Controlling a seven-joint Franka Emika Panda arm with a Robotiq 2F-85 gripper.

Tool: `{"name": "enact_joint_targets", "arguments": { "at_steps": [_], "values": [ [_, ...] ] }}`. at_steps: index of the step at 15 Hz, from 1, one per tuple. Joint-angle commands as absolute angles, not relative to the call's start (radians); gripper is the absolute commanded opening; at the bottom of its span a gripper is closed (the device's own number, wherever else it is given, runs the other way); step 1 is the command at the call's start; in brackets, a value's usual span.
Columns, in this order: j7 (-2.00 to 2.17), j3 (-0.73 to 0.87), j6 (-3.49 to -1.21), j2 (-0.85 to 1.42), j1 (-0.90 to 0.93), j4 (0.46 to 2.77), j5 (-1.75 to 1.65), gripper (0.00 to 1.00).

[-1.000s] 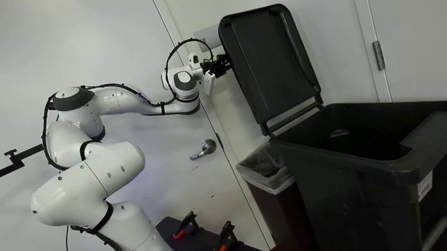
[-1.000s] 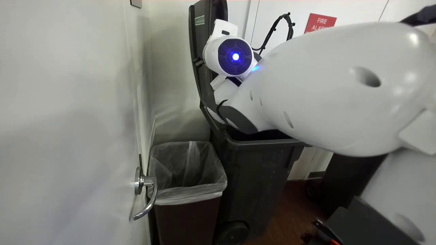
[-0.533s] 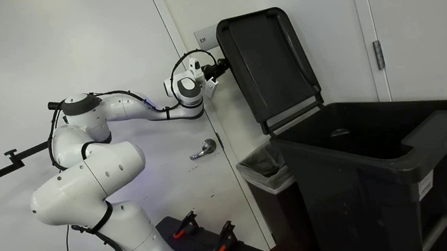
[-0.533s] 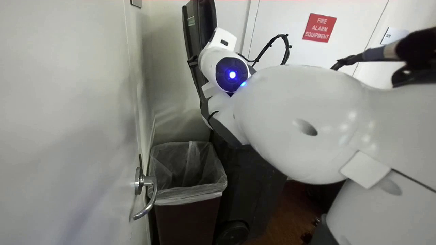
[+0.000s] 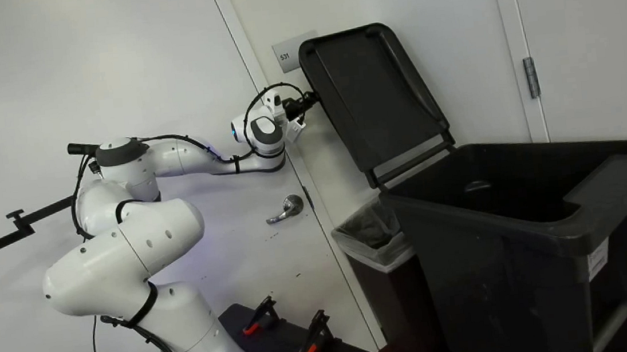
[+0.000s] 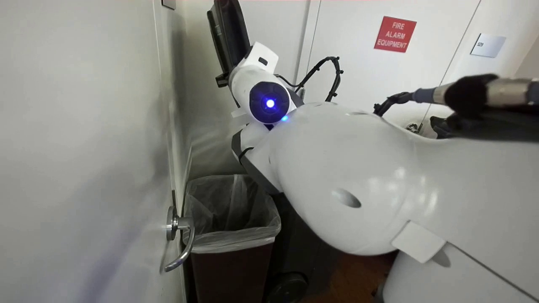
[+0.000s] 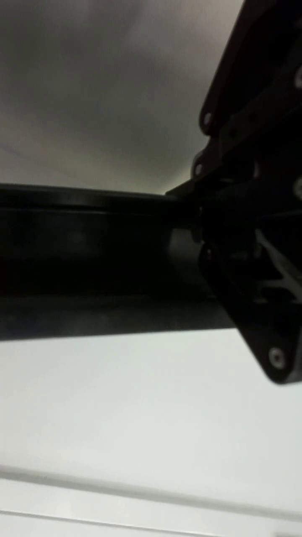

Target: Open the black bin on the left

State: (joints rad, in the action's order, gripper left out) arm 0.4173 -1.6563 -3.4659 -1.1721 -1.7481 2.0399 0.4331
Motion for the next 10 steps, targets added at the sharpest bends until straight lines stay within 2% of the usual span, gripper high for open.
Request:
{"name": "enact_joint_targets", "arguments": {
  "at_steps": [1,8,9,10],
  "values": [
    [0.461,-1.659,-3.466,-1.226,-1.831,1.972,0.48,0.01],
    [0.506,-1.634,-3.466,-1.343,-1.854,1.957,0.641,0.01],
    [0.435,-1.649,-3.463,-1.262,-1.774,2.014,0.588,0.01],
    [0.434,-1.646,-3.464,-1.274,-1.772,2.014,0.595,0.05]
  ]
}}
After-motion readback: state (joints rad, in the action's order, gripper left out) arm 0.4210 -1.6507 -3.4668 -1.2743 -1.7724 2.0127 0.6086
